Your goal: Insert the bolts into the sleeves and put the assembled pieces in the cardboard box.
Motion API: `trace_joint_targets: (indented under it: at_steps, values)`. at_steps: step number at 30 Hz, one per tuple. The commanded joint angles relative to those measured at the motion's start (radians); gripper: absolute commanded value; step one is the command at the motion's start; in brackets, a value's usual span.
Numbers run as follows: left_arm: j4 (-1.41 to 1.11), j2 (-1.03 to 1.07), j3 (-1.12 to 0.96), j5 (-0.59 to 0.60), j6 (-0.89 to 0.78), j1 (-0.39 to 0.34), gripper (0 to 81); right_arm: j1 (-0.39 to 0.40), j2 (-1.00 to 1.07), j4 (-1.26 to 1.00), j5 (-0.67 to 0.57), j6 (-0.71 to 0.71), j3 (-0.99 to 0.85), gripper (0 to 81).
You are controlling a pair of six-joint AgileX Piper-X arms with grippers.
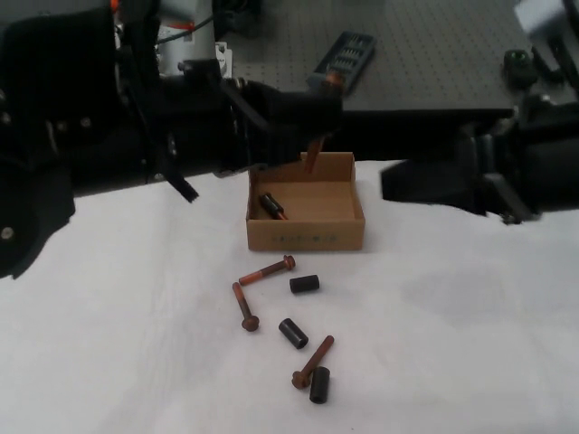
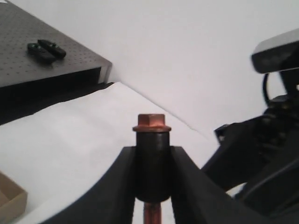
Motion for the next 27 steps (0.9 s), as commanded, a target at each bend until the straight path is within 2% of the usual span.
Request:
trace_joint_targets:
  at_steps: [1, 8, 15, 22, 27]
  values:
    - [-0.002, 0.079, -0.022, -0.027, 0.017, 0.034, 0.6, -0.009, -0.017, 0.039, 0.013, -0.039, -0.007, 34.8]
    - [0.078, 0.308, -0.181, -0.037, 0.049, 0.064, 0.6, -0.066, -0.058, 0.228, 0.125, -0.14, -0.007, 34.8]
    - [0.35, 0.564, -0.504, -0.106, 0.193, 0.063, 0.6, -0.104, -0.061, 0.271, 0.131, -0.14, -0.007, 34.8]
    - [0.542, 0.819, -0.817, -0.174, 0.21, 0.066, 0.6, -0.104, -0.061, 0.271, 0.134, -0.14, -0.007, 34.8]
    - [0.585, 0.948, -0.971, -0.237, 0.212, 0.069, 0.6, -0.104, -0.061, 0.275, 0.134, -0.14, -0.007, 34.8]
